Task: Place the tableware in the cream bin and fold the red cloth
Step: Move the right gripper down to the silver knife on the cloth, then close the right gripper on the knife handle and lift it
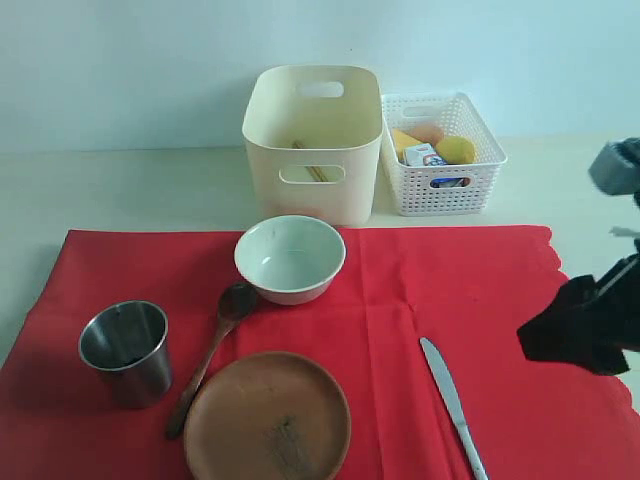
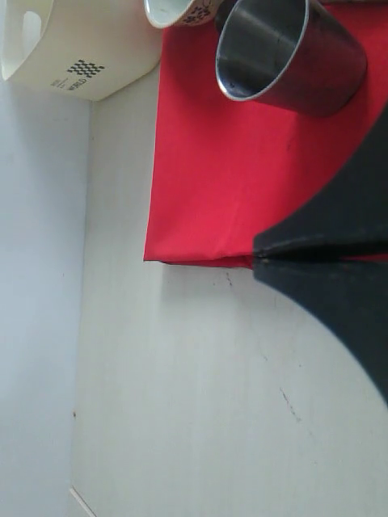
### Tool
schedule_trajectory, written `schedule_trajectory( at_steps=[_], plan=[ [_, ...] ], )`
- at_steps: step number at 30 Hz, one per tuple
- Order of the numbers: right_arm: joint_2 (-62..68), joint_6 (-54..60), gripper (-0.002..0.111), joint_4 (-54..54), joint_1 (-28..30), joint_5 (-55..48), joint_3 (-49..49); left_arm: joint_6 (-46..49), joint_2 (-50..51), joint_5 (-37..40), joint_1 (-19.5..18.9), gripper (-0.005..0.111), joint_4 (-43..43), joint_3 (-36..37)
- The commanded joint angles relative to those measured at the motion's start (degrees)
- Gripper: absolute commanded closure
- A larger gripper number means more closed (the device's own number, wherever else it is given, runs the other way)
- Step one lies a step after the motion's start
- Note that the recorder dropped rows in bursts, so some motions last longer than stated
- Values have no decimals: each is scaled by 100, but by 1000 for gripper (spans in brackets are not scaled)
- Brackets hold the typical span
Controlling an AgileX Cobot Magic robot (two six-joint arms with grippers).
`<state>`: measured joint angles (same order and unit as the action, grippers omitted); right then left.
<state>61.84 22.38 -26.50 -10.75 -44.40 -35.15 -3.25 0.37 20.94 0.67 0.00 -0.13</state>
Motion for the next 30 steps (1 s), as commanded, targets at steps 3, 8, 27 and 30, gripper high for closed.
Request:
schedule_trajectory(
  at_steps=[3, 8, 27, 30],
  plan=[
    [703, -153, 46, 476, -864, 250, 22, -24, -37, -64, -5, 107, -36, 13],
    [1312, -604, 62, 886, -1357, 568, 22, -24, -37, -64, -5, 107, -36, 13],
    [3342, -2093, 65, 1610, -2058, 1311, -263, -24, -37, -64, -5, 107, -36, 13],
    [3446, -2122, 65, 1610, -2058, 1402, -263, -24, -37, -64, -5, 107, -36, 13]
  ],
)
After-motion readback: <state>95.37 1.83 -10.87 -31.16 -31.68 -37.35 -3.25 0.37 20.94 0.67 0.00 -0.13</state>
